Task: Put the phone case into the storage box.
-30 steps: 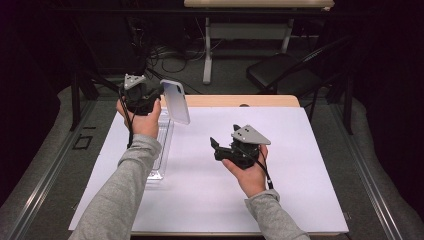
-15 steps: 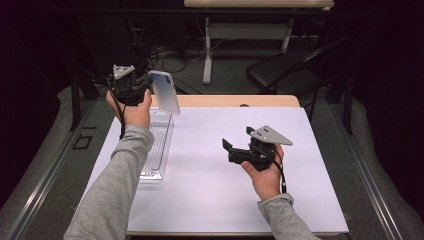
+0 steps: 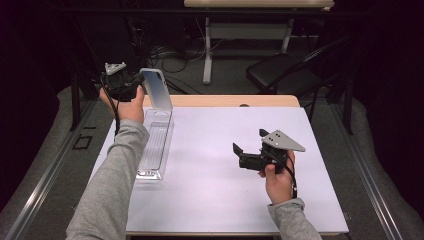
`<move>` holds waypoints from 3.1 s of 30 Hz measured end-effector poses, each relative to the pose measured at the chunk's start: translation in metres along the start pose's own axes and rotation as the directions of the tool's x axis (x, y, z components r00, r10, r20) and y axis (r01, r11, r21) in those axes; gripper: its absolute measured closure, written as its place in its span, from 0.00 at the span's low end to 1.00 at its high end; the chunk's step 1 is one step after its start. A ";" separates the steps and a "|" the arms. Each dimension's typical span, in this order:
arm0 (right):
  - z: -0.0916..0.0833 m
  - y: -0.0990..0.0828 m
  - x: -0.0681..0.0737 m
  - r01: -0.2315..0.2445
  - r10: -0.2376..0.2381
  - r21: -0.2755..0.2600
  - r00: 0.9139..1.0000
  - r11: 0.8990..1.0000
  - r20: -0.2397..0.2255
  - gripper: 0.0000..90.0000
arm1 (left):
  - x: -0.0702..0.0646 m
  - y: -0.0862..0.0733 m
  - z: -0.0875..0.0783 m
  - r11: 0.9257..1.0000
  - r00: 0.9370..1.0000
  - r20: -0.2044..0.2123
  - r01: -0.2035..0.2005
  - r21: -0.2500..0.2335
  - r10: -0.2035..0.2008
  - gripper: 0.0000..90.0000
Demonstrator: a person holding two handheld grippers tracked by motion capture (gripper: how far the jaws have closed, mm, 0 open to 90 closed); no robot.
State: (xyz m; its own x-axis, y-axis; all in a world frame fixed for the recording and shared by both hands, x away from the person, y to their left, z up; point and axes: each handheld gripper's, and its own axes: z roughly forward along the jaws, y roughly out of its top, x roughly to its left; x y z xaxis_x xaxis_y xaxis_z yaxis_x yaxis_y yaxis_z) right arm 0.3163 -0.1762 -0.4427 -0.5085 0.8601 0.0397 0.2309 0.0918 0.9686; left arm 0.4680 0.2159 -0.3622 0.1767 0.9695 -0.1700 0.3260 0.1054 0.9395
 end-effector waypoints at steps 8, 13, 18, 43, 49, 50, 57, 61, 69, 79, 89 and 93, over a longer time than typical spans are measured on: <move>-0.002 -0.006 0.002 0.033 -0.034 0.020 0.999 0.999 0.035 0.00 | 0.007 -0.001 0.006 1.000 0.999 -0.031 -0.009 -0.006 0.009 0.99; -0.004 -0.009 0.001 0.037 -0.039 0.030 0.998 0.999 0.048 0.00 | 0.011 -0.002 0.011 1.000 0.998 -0.055 -0.023 -0.008 0.022 0.99; -0.003 -0.011 -0.001 0.027 -0.029 0.033 0.998 0.999 0.053 0.00 | 0.012 -0.007 0.019 0.999 0.995 -0.081 -0.052 -0.008 0.052 0.99; -0.002 -0.017 -0.009 -0.017 0.015 0.036 0.998 0.999 0.055 0.00 | 0.018 -0.042 0.054 0.998 0.987 -0.143 -0.070 -0.004 0.069 0.99; -0.001 -0.018 -0.008 -0.004 0.002 0.033 0.999 0.999 0.051 0.00 | 0.022 -0.055 0.062 0.999 0.987 -0.154 -0.049 0.013 0.051 0.99; -0.001 -0.019 -0.009 -0.006 0.004 0.031 0.999 0.999 0.052 0.00 | 0.022 -0.057 0.063 0.999 0.986 -0.158 -0.044 0.014 0.046 0.99; -0.001 -0.020 -0.007 -0.007 0.005 0.043 0.999 0.999 0.051 0.00 | 0.024 -0.067 0.070 0.999 0.984 -0.170 -0.041 0.029 0.046 0.99; -0.001 -0.020 -0.008 -0.007 0.005 0.046 0.999 0.999 0.050 0.00 | 0.028 -0.072 0.072 0.999 0.983 -0.179 -0.025 0.035 0.031 0.99; 0.000 -0.022 -0.008 -0.006 0.004 0.052 0.999 0.999 0.050 0.00 | 0.032 -0.081 0.078 0.998 0.982 -0.190 -0.014 0.057 0.025 0.99; 0.000 -0.023 -0.008 0.000 -0.002 0.045 0.999 0.999 0.045 0.00 | 0.028 -0.088 0.084 0.997 0.980 -0.194 -0.021 0.073 0.034 0.99; 0.001 -0.024 -0.007 0.003 -0.005 0.054 0.999 0.999 0.040 0.00 | 0.036 -0.100 0.086 0.997 0.978 -0.209 -0.007 0.078 0.023 0.99; 0.002 -0.025 -0.006 0.001 -0.003 0.058 0.999 0.998 0.040 0.00 | 0.038 -0.104 0.086 0.997 0.977 -0.210 -0.008 0.079 0.025 0.99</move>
State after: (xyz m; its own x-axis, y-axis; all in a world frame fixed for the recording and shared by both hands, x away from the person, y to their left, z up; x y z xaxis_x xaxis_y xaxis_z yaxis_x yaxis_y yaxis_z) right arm 0.3152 -0.1825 -0.4674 -0.4758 0.8791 0.0267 0.2781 0.1216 0.9528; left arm 0.5209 0.2226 -0.4921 -0.0143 0.9967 -0.0804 0.3967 0.0795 0.9145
